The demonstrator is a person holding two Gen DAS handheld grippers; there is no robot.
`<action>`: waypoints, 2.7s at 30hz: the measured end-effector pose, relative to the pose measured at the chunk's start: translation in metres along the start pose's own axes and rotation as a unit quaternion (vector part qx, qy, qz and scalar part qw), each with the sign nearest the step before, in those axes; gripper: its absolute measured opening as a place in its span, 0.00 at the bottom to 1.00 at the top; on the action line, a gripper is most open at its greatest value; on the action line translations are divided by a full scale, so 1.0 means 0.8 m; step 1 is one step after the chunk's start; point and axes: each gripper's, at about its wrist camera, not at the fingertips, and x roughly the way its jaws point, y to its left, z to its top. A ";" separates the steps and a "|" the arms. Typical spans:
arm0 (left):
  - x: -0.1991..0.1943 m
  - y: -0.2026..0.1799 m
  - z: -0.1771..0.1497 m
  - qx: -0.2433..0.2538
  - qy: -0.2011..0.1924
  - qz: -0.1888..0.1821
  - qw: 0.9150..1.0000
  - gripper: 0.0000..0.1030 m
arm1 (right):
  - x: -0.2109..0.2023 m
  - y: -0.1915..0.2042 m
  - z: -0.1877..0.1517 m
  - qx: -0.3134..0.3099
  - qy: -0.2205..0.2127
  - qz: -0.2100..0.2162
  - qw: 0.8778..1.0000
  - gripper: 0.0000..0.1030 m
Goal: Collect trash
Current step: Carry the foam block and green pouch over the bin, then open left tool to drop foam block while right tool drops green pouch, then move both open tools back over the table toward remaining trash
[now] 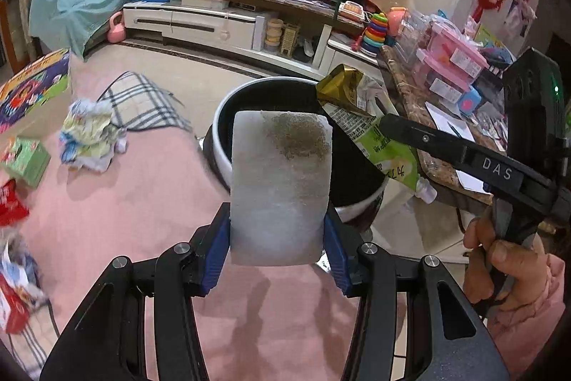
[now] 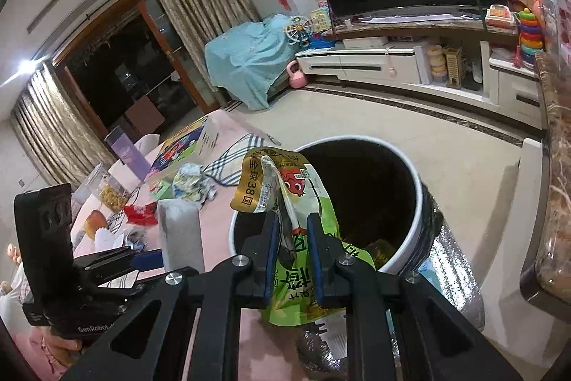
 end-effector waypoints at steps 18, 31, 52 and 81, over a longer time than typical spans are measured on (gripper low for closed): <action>0.053 -0.004 0.054 0.008 0.040 0.007 0.999 0.47 | 0.028 -0.022 0.026 0.006 0.018 -0.016 1.000 0.16; 0.074 -0.006 0.057 0.010 0.057 0.012 0.998 0.48 | 0.036 -0.030 0.031 0.014 0.025 -0.026 0.999 0.16; 0.023 0.031 -0.003 -0.055 0.004 0.021 0.998 0.75 | 0.026 -0.025 0.027 0.047 0.015 -0.021 0.999 0.59; -0.168 0.207 -0.239 -0.267 -0.078 0.169 0.945 0.76 | 0.087 0.208 -0.127 -0.036 0.099 0.097 0.990 0.84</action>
